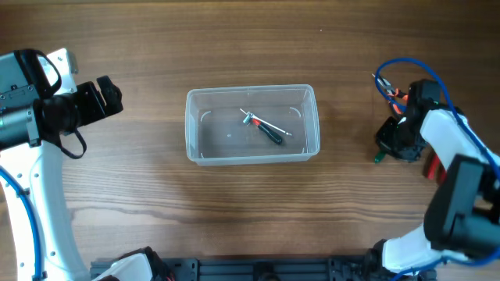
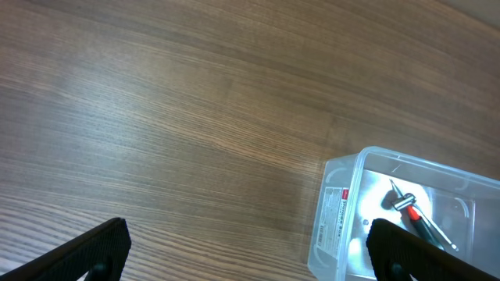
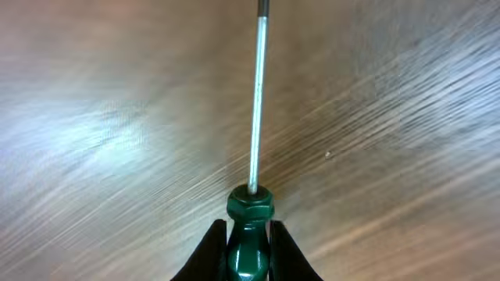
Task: Pack container
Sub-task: 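Lower the green screwdriver into the container and release it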
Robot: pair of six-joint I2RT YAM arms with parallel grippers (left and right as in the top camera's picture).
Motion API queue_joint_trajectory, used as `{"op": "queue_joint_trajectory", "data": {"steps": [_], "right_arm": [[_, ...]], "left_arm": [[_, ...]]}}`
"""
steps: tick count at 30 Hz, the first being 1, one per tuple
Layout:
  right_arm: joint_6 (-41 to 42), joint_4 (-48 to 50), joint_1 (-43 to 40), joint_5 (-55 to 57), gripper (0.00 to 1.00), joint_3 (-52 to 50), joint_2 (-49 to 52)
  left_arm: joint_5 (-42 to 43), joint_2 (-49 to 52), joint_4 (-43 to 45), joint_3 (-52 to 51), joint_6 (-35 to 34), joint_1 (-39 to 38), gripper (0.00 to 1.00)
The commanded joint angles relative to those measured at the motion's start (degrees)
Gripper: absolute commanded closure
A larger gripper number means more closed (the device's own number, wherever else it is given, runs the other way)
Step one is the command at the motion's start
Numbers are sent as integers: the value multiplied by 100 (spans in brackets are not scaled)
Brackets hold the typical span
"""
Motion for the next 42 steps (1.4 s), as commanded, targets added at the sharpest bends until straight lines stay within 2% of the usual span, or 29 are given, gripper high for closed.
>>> {"op": "queue_joint_trajectory", "data": {"steps": [1,4,6,7,8,12,17,23,27,30,31,32,33,37,39,42], "right_arm": [[-1043,-15,341,-616,96,817,-1244],[-1788,-52,767,-1071,96,1309,-1714],[-2983,-376,1486,-1364,96,1880,-1845],[-4096,-647,2197,-1357,96,2133,-1827],[-4645,-708,2575,-1266,96,2146,-1821],[-5873,-699,3654,-688,96,2146,-1456],[-6730,-640,3995,-756,96,2146,-262],[-6721,-592,4000,-1307,96,2146,1137],[-6673,-619,4000,-1346,89,2146,1572],[-6422,-557,4000,-1346,66,2146,1615],[-6347,-527,4000,-1342,46,2149,1576],[-6172,-527,4000,-1340,33,2162,1513],[-5930,-527,4000,-1333,25,2212,1401],[-4857,-866,3976,-1003,20,2970,389],[-4675,-1169,3821,-686,19,3486,-310],[-4452,-1419,2944,142,13,3731,-994]], "left_arm": [[129,22,-13,76,116,-26,0],[129,22,-13,76,114,-26,0],[129,22,-13,76,114,-26,0],[129,22,-13,76,114,-26,0],[129,22,-15,76,116,-26,0],[129,22,-17,76,116,-26,0],[131,22,-15,76,116,-26,0],[133,22,-17,76,114,-26,0],[131,22,-17,76,114,-26,0],[131,22,-20,76,114,-26,0],[131,22,-20,76,114,-26,0],[131,22,-20,76,114,-26,0],[131,22,-20,76,114,-26,0],[131,22,-17,76,114,-26,0],[131,22,-17,76,116,-26,0],[131,22,-20,76,114,-26,0]]}}
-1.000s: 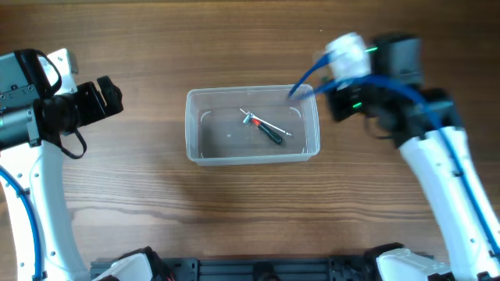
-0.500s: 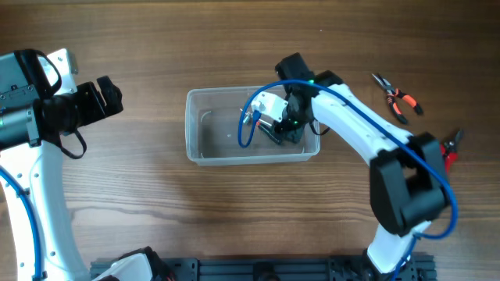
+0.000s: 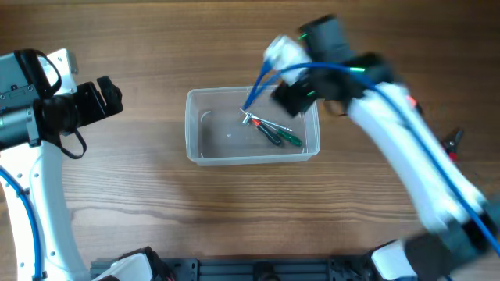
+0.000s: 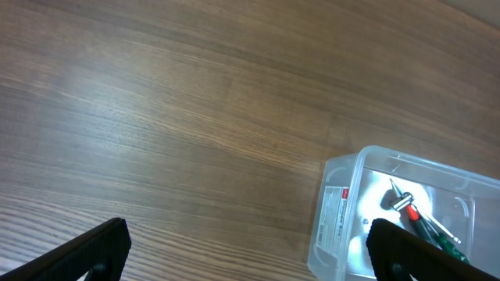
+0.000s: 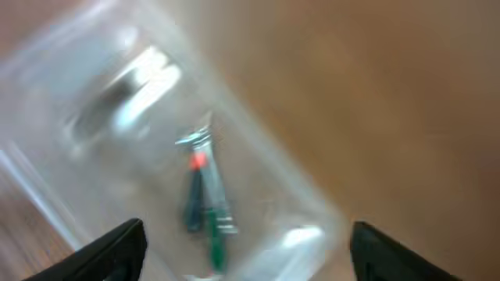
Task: Pack container
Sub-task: 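Lower the green screwdriver into the container and release it, then grasp the orange-black needle-nose pliers with the right gripper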
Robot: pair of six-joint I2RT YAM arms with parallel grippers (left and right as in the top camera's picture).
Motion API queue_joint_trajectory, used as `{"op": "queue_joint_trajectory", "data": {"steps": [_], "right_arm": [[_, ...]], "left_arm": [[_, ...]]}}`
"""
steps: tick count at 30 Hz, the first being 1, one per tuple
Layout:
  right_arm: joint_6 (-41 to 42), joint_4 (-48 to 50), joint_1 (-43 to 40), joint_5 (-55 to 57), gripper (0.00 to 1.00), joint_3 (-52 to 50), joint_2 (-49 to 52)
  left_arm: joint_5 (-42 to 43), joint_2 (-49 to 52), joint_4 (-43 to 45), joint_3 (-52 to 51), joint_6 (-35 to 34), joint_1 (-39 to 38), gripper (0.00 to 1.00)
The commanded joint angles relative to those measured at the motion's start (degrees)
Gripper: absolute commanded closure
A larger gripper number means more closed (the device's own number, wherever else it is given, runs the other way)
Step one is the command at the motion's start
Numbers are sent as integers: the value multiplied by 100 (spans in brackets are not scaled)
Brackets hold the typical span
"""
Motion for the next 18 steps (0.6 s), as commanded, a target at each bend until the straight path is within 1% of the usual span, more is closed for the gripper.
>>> {"op": "queue_joint_trajectory", "data": {"steps": [1,4,6,7,9,13,15,18], "right_arm": [[376,-437,-1176,868,11,195,-505],[212,-675,-2234,870,10,181,9],[-258,-739,-2732,863,10,181,577],[-435,-774,-2855,863,10,181,852],[-509,-756,-3014,863,10,179,1550],[-442,-662,-3053,846,11,179,2568],[-358,-542,-3073,848,11,179,2887],[-295,-376,-3217,846,11,175,3073]], "left_arm": [[129,22,-11,76,111,-26,0],[131,22,-48,76,111,-26,0],[129,22,-142,76,111,-26,0],[129,22,-186,76,114,-26,0],[129,22,-203,76,114,-26,0],[129,22,-210,76,114,-26,0],[129,22,-240,76,111,-26,0],[127,22,-350,76,114,-26,0]]}}
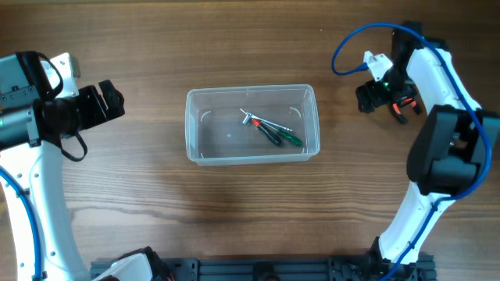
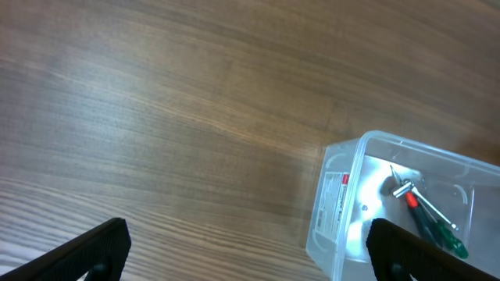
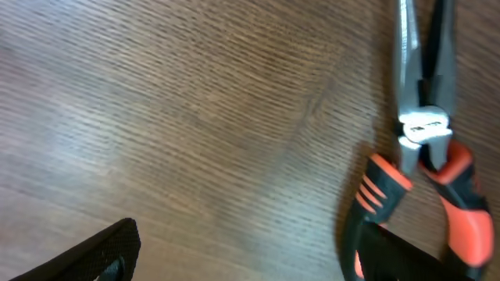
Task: Pack container
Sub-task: 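Grasp the orange-black needle-nose pliers with the right gripper, then place the orange-black pliers into the container and release them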
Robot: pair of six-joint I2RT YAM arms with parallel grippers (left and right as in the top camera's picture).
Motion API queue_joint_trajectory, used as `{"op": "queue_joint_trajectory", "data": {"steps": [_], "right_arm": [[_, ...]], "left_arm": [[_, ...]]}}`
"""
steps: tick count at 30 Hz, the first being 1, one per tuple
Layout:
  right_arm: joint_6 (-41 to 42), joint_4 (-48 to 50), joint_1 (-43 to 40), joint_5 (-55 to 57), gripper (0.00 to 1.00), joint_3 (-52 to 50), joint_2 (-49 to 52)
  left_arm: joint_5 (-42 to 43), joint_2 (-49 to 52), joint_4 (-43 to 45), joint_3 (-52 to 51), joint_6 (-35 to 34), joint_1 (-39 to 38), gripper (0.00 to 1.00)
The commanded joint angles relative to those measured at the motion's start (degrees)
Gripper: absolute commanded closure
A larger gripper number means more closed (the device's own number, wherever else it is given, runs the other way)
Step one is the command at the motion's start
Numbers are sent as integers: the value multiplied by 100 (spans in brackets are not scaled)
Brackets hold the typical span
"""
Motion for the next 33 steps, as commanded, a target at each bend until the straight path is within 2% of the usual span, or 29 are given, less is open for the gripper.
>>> {"op": "queue_joint_trajectory", "data": {"steps": [1,8,17,20,21,25,26,27,29,31,33], "right_arm": [[105,155,-225,35,11,17,140],[2,304,-605,-549,11,-7,151],[146,1163,-599,-546,12,-1104,151],[216,1161,-599,-546,22,-1104,151],[278,1161,-595,-549,30,-1104,151],[476,1152,-595,-549,46,-1104,151],[479,1143,-595,-549,51,-1104,151],[479,1139,-595,-549,67,-1104,151],[522,1141,-595,-546,71,-1104,151],[610,1143,-595,-544,83,-1104,151],[619,1145,-595,-546,87,-1104,151]], "left_arm": [[111,22,-87,76,111,-26,0],[114,22,-85,76,109,-26,0],[114,22,-85,76,111,-26,0],[114,22,-85,76,111,-26,0],[114,24,-85,76,111,-26,0],[114,22,-85,76,111,-26,0],[114,22,-85,76,111,-26,0],[114,24,-85,76,111,-26,0],[114,22,-81,76,114,-26,0],[114,22,-61,76,114,-26,0],[111,22,-61,76,111,-26,0]]}}
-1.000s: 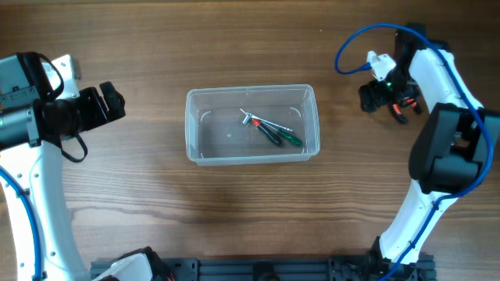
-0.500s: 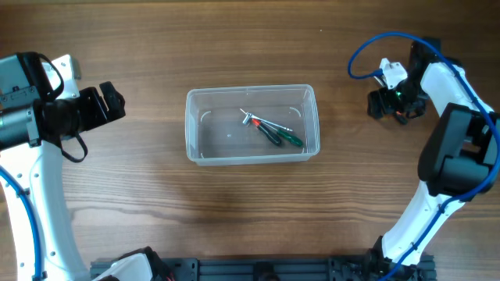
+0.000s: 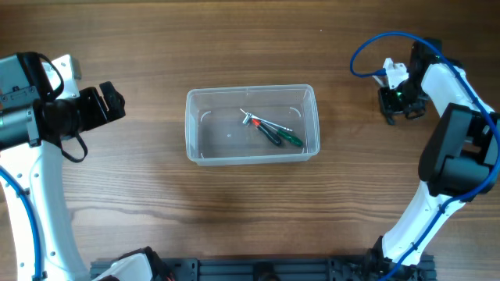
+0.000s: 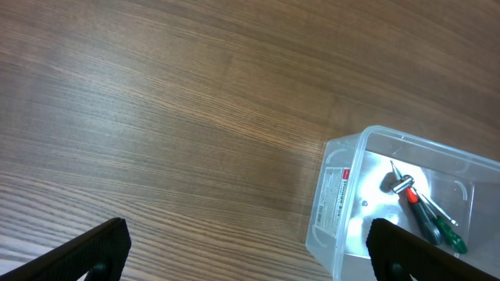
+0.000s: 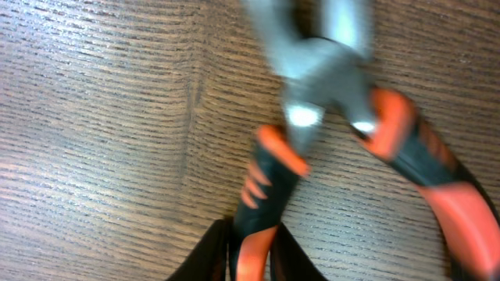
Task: Pack container
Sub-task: 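Place the orange-black pliers into the container and release them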
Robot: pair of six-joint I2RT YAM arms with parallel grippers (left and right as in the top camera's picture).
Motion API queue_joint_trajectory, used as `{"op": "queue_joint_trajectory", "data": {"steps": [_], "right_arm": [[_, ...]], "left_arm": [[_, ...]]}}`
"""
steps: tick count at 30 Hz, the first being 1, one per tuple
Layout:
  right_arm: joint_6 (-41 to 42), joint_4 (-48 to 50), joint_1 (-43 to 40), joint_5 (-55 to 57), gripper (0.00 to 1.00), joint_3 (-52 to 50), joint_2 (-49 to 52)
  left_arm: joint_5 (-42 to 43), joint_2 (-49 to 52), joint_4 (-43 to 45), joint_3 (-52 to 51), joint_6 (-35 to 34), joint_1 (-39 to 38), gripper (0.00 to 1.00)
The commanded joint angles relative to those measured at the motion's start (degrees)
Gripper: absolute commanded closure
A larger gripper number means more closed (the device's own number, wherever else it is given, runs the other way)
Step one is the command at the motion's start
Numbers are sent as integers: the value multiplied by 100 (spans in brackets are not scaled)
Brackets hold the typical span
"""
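A clear plastic container (image 3: 195, 125) sits mid-table and also shows in the left wrist view (image 4: 337, 209). Inside it lie a red-and-black screwdriver (image 3: 264, 128) and a green screwdriver (image 3: 290, 139). At the far right my right gripper (image 3: 400, 101) is low over the wood. It is shut (image 5: 251, 251) on one orange-and-black handle of the pliers (image 5: 344, 117), whose grey head looks blurred. The overhead view hides the pliers under the gripper. My left gripper (image 4: 248, 254) hangs open above bare wood, left of the container.
A blue cable (image 3: 367, 51) loops from the right arm over the table's far right. The wooden tabletop (image 3: 250, 218) lies around the container on all sides.
My right gripper was open over the wood beside the pliers. Now it sits slightly further right and is shut on one pliers handle. The left arm has barely moved.
My right gripper first held the green screwdriver at the table's right side. Then it was open over the container, with that screwdriver lying inside beside the red-and-black one. Then it hung open by the pliers at the far right, and now grips a handle.
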Motion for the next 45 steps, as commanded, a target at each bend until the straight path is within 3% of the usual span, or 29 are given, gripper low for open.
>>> {"op": "queue_joint_trajectory", "data": {"steps": [1,3,8,11,15,18,20,22,30,31,32,33,34,36,38,42,44,45], "right_arm": [[116,-59,42,-199,88,-223,197],[116,-57,42,-199,95,-223,197],[413,-101,48,-407,96,-101,120],[402,-236,363,-977,96,317,-804],[-269,-223,1690,-973,96,643,-2730],[-1222,-446,3193,-970,96,643,-3316],[-1633,-789,4116,-949,96,597,-3143],[-1698,-901,4518,-953,96,518,-2769],[-1639,-704,4843,-960,96,330,-619],[-1639,-688,4843,-960,93,330,-529],[-1637,-678,4841,-960,75,330,-461],[-1591,-675,4841,-960,44,330,-439],[-1523,-651,4843,-960,35,330,-437],[-1364,-654,4843,-957,27,367,-450],[-649,-699,4833,-905,20,579,-616],[2374,-772,4492,1005,14,1252,-1853],[3941,-1003,3939,1749,1,1252,-2575],[4461,-1163,3595,1805,1,1252,-2835]], "left_arm": [[114,20,22,76,114,-26,0],[111,20,17,76,111,-26,0],[114,20,15,76,111,-26,0],[111,20,15,76,114,-26,0],[111,20,20,76,114,-26,0],[111,20,37,76,114,-26,0],[111,20,57,76,114,-26,0],[111,20,59,76,114,-26,0],[111,20,59,76,114,-26,0],[111,20,59,76,114,-26,0],[111,20,55,76,114,-26,0],[111,22,55,76,114,-26,0],[111,20,57,76,114,-26,0],[111,20,57,76,114,-26,0],[111,20,59,76,114,-26,0],[111,20,61,76,114,-26,0],[111,20,61,76,114,-26,0],[111,20,61,76,114,-26,0]]}}
